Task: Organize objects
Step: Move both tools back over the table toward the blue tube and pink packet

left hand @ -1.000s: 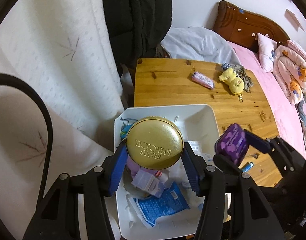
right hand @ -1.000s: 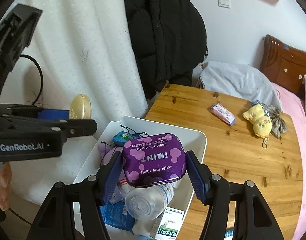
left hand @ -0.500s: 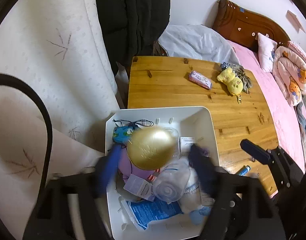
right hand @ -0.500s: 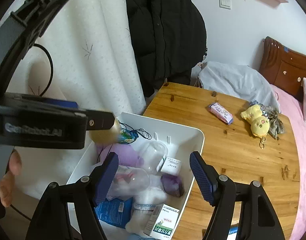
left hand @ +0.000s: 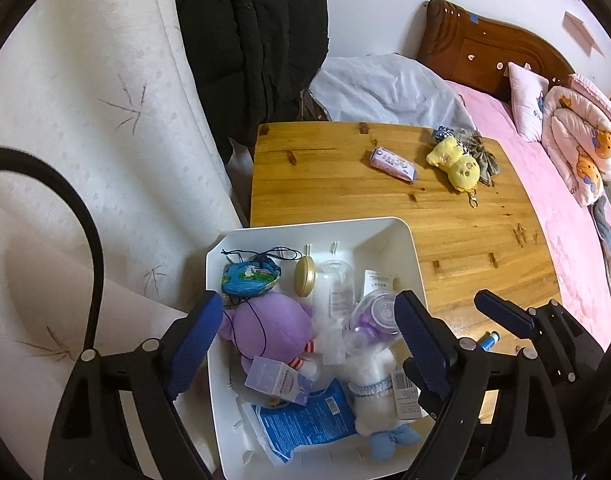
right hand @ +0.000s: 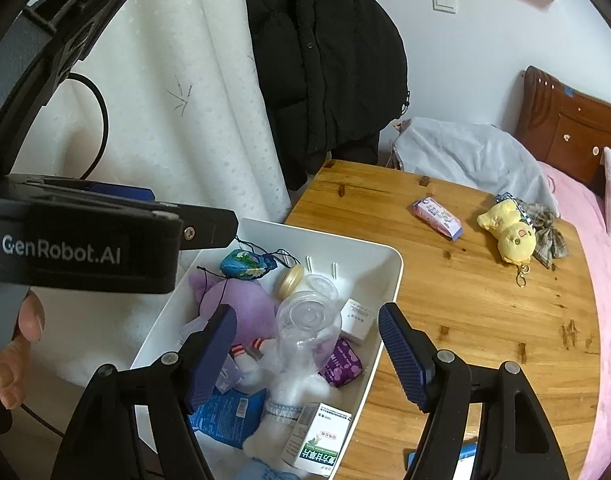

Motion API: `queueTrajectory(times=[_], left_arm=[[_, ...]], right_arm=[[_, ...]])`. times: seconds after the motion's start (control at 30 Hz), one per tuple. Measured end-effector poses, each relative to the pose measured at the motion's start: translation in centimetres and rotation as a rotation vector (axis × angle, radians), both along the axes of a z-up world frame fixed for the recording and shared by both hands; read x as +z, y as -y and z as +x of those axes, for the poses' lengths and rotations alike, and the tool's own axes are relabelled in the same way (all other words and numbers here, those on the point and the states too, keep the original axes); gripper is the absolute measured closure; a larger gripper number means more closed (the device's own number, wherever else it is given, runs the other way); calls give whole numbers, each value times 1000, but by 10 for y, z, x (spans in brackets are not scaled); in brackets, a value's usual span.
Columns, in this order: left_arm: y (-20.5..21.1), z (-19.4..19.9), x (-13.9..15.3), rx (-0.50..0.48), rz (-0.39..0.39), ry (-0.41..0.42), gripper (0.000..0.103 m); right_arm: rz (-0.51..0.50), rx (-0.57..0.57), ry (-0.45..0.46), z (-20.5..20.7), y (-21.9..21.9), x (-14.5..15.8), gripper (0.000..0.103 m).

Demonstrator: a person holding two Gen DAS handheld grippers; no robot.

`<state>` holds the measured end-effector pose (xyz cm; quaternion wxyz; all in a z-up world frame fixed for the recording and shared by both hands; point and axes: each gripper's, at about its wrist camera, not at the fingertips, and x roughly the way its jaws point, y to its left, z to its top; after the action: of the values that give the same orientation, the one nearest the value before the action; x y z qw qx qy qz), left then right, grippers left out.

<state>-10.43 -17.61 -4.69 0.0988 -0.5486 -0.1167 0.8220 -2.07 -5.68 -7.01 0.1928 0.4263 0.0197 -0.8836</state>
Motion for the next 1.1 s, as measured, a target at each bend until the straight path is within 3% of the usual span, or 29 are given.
queueTrajectory(times=[0.8,0.83,1.1], left_arm=[[-26,12,11,-42,-29,-17,13],[-28,15,11,-56,-76,-53,13],[-42,14,17,-88,-82,-63,13]], right_arm=[[-14,-33,-23,27,-23,11,29],[-15,-36,-25,28,-25,12,29],[-25,-89,-30,36,-44,13,29]])
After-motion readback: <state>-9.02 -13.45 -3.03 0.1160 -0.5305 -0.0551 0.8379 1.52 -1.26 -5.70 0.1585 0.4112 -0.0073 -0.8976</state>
